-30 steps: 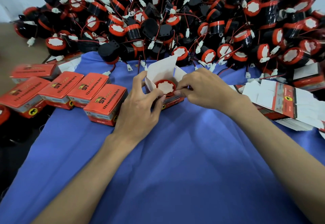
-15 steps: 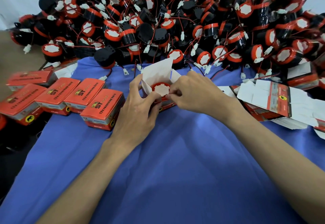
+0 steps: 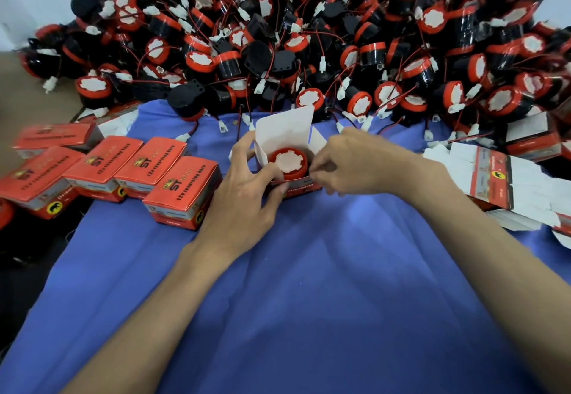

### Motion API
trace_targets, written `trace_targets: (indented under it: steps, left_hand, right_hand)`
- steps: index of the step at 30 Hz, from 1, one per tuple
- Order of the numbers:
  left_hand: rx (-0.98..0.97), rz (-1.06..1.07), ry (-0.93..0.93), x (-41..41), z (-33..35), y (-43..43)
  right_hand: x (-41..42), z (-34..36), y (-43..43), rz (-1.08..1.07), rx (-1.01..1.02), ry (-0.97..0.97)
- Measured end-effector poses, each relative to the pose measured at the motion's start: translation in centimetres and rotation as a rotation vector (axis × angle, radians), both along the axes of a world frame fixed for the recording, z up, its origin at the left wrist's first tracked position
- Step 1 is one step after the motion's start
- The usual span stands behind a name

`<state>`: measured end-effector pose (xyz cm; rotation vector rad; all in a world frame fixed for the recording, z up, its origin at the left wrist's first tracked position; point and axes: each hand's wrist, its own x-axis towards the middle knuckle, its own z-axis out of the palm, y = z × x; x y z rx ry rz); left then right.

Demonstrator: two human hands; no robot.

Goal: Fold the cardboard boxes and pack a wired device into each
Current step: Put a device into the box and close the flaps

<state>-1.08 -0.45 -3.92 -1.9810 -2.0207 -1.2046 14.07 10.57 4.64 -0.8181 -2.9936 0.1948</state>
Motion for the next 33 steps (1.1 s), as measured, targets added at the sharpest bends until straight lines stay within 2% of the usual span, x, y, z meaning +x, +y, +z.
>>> trace_targets:
  steps: [2, 3, 5, 7, 8, 10, 12, 13, 18, 22, 25, 27, 28, 29, 30, 32, 33]
  left_hand:
    - [0.006, -0.002, 0.002, 0.1, 0.2, 0.0]
    - [0.020, -0.012, 0.002, 0.0, 0.3, 0.0]
    - [0.059, -0.041, -0.011, -0.2, 0.3, -0.1]
    - [0.072, -0.053, -0.083, -0.2, 0.0, -0.3]
    - [0.064, -0.052, -0.120, -0.2, -0.1, -0.4]
    - [0.043, -0.042, -0.131, -0.2, -0.1, -0.2]
    - [0.031, -0.059, -0.155, -0.4, 0.1, 0.0]
    - [0.022, -0.074, -0.208, -0.5, 0.3, 0.1]
    - [-0.030, -0.115, -0.416, -0.4, 0.4, 0.2]
    - [-0.104, -0.120, -0.388, -0.4, 0.6, 0.2]
    - [-0.081, -0.111, -0.342, -0.5, 0.3, 0.2]
    - [-0.065, -0.111, -0.380, -0.5, 0.4, 0.2]
    - [-0.061, -0.118, -0.403, -0.4, 0.5, 0.2]
    - [-0.052, -0.121, -0.412, -0.3, 0.7, 0.1]
    - [-0.042, -0.117, -0.406, -0.1, 0.9, 0.1]
    - [-0.038, -0.104, -0.391, 0.3, 1.1, 0.0]
    - [-0.048, -0.104, -0.388, 0.5, 1.2, -0.1]
  right_hand:
    - [-0.1, -0.1, -0.2, 0.001, -0.007, -0.083]
    - [-0.3, 0.1, -0.3, 0.026, 0.023, -0.035]
    - [-0.3, 0.7, 0.1, 0.036, 0.087, 0.290]
    - [0.1, 1.1, 1.1, -0.042, 0.088, 0.634]
    - [0.4, 1.1, 1.7, -0.090, 0.073, 0.698]
    - [0.7, 0.5, 2.7, -0.140, -0.108, 0.687]
    - [0.2, -0.6, 2.4, -0.126, -0.458, 0.676]
    - [-0.3, -1.4, 2.0, -0.101, -0.571, 0.672]
    - [-1.8, -3.6, 0.6, -0.042, -0.667, 0.641]
    - [-1.3, -2.8, 0.6, -0.089, -0.849, 0.726]
    - [-0.8, -2.9, -0.4, -0.132, -1.073, 0.770]
    - [-0.2, -3.1, -0.9, -0.165, -1.166, 0.762]
    - [-0.1, -3.3, -1.3, -0.183, -1.128, 0.772]
    - [0.0, -3.7, -1.7, -0.192, -0.973, 0.809]
    - [0.0, -4.2, -2.2, -0.181, -0.687, 0.855]
    - [0.1, -5.8, -2.9, -0.081, 0.040, 0.882]
    - [0.2, -6.6, -3.2, -0.012, 0.291, 0.863]
